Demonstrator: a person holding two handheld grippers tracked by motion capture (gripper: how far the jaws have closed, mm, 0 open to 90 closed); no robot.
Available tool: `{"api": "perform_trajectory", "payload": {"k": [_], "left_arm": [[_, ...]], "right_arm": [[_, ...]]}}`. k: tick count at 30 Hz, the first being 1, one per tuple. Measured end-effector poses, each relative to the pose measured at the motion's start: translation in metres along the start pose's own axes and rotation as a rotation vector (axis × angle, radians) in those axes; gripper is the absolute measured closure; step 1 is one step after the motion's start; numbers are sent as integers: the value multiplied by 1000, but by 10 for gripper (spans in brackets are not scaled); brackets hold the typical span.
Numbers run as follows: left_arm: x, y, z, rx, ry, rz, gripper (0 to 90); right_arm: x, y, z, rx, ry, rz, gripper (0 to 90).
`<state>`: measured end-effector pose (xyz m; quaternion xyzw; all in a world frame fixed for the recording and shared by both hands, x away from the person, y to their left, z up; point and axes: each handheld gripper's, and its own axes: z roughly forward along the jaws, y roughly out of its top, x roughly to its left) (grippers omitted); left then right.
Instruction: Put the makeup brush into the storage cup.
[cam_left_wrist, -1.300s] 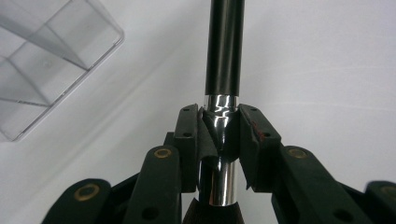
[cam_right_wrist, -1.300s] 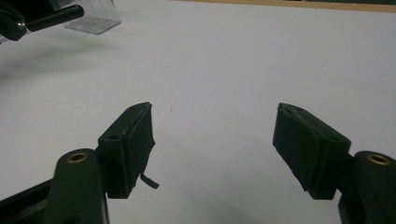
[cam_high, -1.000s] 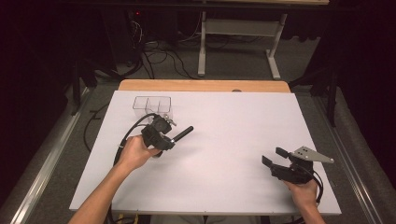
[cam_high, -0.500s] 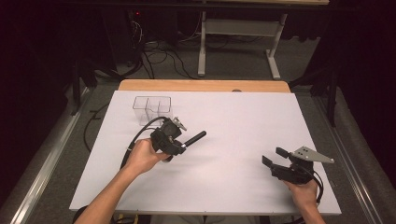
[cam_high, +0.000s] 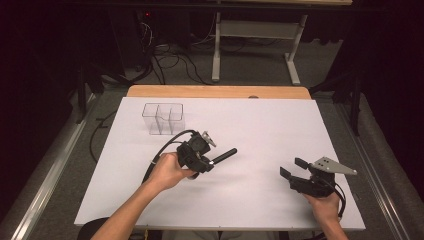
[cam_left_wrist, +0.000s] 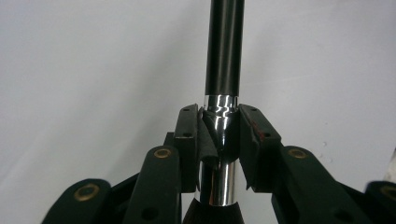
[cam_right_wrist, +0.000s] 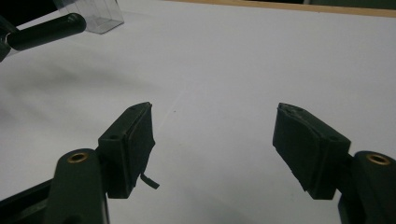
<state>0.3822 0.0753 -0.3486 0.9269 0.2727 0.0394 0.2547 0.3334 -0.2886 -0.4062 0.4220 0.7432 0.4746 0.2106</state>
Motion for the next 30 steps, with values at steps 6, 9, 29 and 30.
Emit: {"api": "perform_trajectory", "payload": {"k": [6, 9, 29, 30], "left_arm": [[-15, 7, 7, -8, -36, 35, 706], [-18, 7, 8, 0, -43, 46, 706], [-28, -2, -9, -84, -121, 26, 706], [-28, -1, -9, -84, -123, 28, 706]], "right_arm": [[-1, 0, -1, -4, 0, 6, 308], [-1, 0, 0, -3, 3, -5, 308], [33, 12, 10, -8, 81, -64, 313], [36, 14, 9, -13, 90, -67, 313]]}}
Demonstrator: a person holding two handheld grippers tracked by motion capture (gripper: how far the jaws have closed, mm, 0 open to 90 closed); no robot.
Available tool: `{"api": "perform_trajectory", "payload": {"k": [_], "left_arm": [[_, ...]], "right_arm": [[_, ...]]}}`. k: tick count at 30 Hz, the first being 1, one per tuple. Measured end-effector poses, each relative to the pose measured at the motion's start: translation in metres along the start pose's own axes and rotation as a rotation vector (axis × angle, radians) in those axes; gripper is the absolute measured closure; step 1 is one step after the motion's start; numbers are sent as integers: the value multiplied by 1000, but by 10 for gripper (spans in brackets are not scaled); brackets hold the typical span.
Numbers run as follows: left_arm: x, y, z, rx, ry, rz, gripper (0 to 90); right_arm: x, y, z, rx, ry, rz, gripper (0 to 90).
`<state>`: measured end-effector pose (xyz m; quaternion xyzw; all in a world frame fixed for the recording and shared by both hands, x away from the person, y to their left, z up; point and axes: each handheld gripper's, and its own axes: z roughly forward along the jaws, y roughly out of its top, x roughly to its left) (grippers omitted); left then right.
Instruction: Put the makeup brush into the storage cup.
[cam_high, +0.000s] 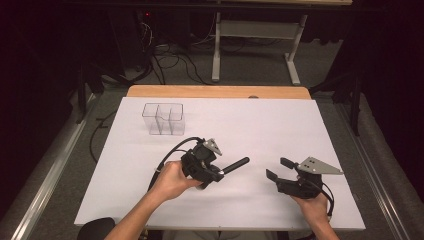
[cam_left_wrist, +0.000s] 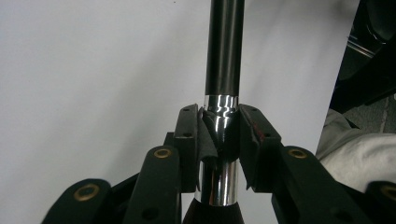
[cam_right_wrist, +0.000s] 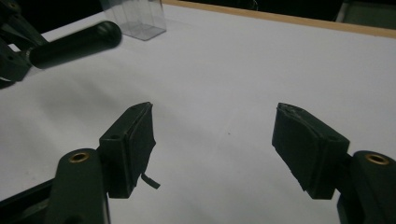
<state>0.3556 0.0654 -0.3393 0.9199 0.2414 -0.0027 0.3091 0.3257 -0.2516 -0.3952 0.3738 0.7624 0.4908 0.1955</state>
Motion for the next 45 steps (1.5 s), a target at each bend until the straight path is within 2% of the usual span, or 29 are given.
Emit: {"api": "perform_trajectory", "payload": {"k": [7, 11, 13, 17, 27, 32, 37, 45], "left_arm": [[2, 1, 7, 14, -20, -5, 705], [1, 1, 7, 24, -16, 4, 705], [1, 1, 5, 23, -12, 5, 706], [2, 0, 4, 28, -3, 0, 706], [0, 0, 7, 45, 9, 14, 705], [0, 0, 8, 56, 13, 19, 706], [-1, 1, 9, 57, 12, 23, 706], [-3, 1, 10, 60, 3, 31, 706]], "right_arm": [[16, 9, 2, -6, 27, -66, 325], [22, 12, 5, 7, 28, -100, 334], [24, 15, 6, 5, 35, -80, 339], [28, 22, 10, -1, 49, -83, 354], [46, 39, 22, 11, 113, -141, 413], [53, 43, 29, 20, 136, -144, 435], [57, 46, 33, 22, 149, -147, 451], [62, 45, 35, 42, 136, -178, 499]]}}
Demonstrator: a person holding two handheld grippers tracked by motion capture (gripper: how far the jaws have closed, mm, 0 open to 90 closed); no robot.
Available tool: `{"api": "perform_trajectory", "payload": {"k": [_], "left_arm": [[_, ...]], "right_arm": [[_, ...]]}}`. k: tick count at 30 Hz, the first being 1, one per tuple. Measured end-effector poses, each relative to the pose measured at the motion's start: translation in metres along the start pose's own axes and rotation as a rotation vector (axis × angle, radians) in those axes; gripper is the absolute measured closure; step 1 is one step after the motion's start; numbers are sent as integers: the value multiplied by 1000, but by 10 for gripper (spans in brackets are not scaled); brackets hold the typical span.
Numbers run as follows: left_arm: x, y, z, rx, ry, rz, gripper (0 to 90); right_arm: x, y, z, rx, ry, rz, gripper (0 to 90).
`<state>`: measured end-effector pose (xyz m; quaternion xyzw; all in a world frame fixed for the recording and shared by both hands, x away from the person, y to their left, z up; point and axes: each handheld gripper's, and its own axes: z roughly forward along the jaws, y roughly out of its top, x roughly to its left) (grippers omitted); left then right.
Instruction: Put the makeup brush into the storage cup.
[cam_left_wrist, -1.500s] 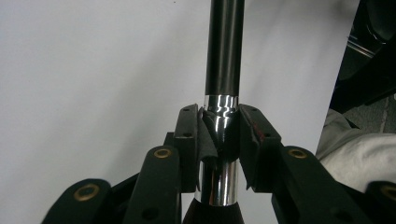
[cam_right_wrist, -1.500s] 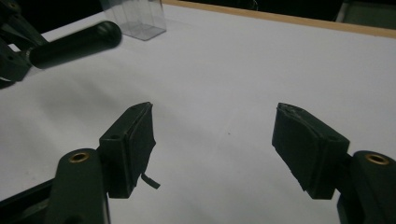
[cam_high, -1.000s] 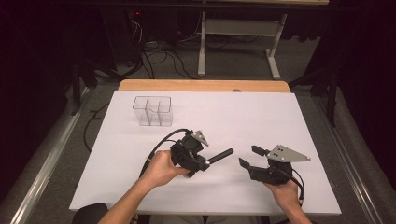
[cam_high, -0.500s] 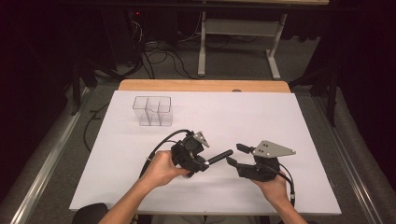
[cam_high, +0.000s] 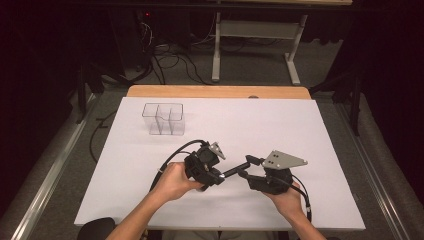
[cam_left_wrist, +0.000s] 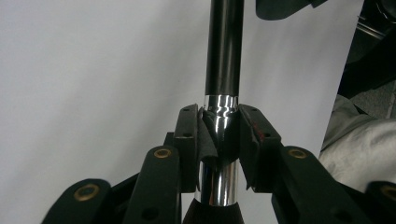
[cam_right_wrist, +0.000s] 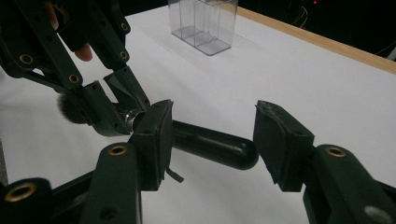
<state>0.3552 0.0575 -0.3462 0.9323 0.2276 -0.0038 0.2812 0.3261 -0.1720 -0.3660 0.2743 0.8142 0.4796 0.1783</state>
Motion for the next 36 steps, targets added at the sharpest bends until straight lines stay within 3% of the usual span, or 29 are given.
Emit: {"api": "perform_trajectory", "payload": {"k": [13, 22, 29, 36], "left_arm": [[0, 0, -3, -29, -14, -3, 706], [2, 0, -5, -48, -28, -11, 707], [1, 0, -6, -54, -21, -13, 707], [1, 0, -7, -64, -21, -15, 708]], "right_arm": [[0, -4, 3, 28, -15, -22, 499], [9, -4, 10, 56, -39, -124, 388], [17, -5, 17, 100, -50, -207, 357], [19, -6, 20, 125, -42, -210, 355]]}}
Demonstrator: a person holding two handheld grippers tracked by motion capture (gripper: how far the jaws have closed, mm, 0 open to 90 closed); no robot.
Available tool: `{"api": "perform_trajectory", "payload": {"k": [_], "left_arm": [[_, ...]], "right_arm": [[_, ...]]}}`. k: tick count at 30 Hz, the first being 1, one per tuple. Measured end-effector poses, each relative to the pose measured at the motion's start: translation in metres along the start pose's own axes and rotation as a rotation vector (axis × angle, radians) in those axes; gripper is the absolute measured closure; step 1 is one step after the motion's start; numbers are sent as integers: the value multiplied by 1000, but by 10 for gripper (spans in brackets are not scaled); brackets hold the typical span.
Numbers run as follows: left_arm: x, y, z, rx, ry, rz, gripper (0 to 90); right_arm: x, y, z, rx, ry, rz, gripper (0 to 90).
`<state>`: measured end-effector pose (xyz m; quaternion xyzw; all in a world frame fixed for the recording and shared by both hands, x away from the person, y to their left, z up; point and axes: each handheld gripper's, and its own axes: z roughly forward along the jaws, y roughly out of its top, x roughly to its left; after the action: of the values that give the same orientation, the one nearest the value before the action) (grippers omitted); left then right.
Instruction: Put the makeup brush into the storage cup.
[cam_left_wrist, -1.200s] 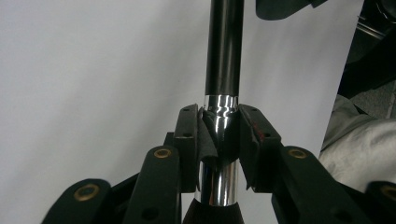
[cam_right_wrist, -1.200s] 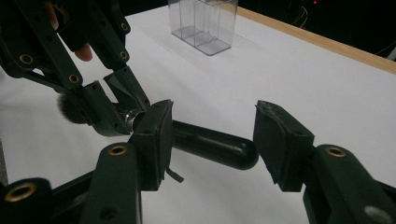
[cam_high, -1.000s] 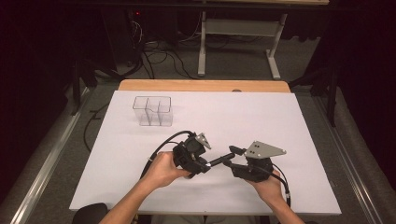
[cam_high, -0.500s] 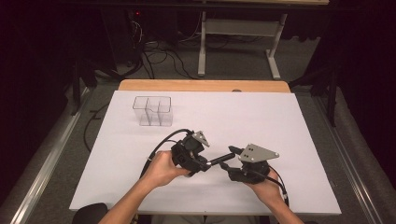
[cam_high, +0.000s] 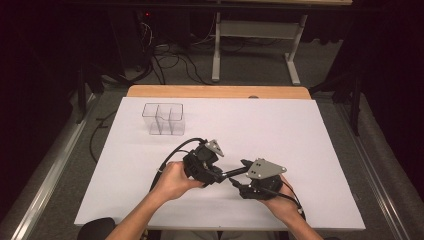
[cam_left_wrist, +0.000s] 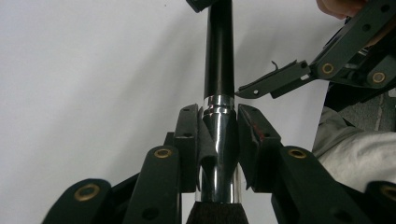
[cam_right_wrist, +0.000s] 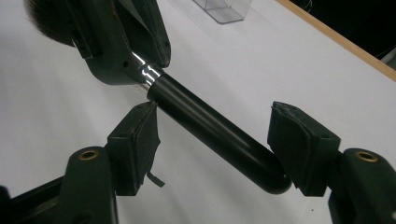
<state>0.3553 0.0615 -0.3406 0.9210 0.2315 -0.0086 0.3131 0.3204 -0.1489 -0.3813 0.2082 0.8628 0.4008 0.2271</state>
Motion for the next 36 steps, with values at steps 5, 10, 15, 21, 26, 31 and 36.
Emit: {"api": "perform_trajectory", "payload": {"k": [5, 10, 15, 21, 26, 31, 36], "left_arm": [[0, 0, 2, 3, 1, 0, 708], [0, 0, 2, -1, -4, 1, 708], [-1, 0, 3, -8, -12, 0, 707], [-2, 1, 3, -2, -9, 8, 707], [-2, 1, 4, -5, -8, 8, 707], [-2, 1, 2, -19, -15, 1, 707], [-1, 0, 3, -11, -9, 3, 706]], "right_arm": [[1, -2, 3, 16, 2, -5, 355], [2, -3, 4, 28, 2, 0, 358], [1, -5, 7, 45, -8, -1, 374], [3, -5, 8, 52, -6, 9, 394], [4, -5, 9, 64, -7, 7, 415], [5, -4, 9, 62, -15, -6, 449], [7, -5, 10, 65, -11, -21, 481]]}}
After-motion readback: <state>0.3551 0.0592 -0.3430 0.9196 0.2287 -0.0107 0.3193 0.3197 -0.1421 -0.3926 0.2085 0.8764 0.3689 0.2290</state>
